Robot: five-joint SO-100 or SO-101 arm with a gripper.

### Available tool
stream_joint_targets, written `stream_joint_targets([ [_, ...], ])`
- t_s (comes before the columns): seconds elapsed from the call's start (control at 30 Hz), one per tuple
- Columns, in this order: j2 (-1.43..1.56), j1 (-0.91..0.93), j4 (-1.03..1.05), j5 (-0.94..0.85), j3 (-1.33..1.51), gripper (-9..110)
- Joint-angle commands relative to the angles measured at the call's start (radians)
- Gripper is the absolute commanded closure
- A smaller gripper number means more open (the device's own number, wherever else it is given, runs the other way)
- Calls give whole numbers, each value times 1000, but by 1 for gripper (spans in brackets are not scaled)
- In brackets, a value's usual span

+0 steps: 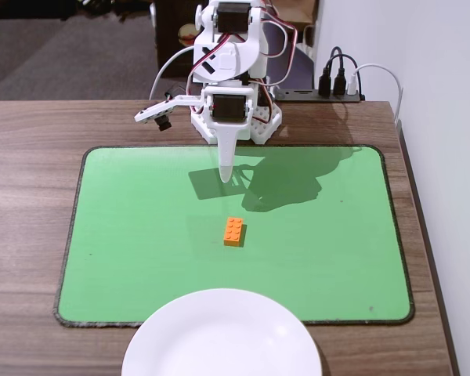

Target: Grasp a lego block and put it on the plate.

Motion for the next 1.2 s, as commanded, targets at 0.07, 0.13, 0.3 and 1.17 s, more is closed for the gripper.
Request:
stream_joint_targets([
  [0.07,-2,-17,3,-12,-3,101],
  [0.13,-2,-25,3,-18,-3,101],
  [0.3,-2,-28,3,-20,-3,101],
  [1.17,-57,-35,-34,-71,-26,101],
])
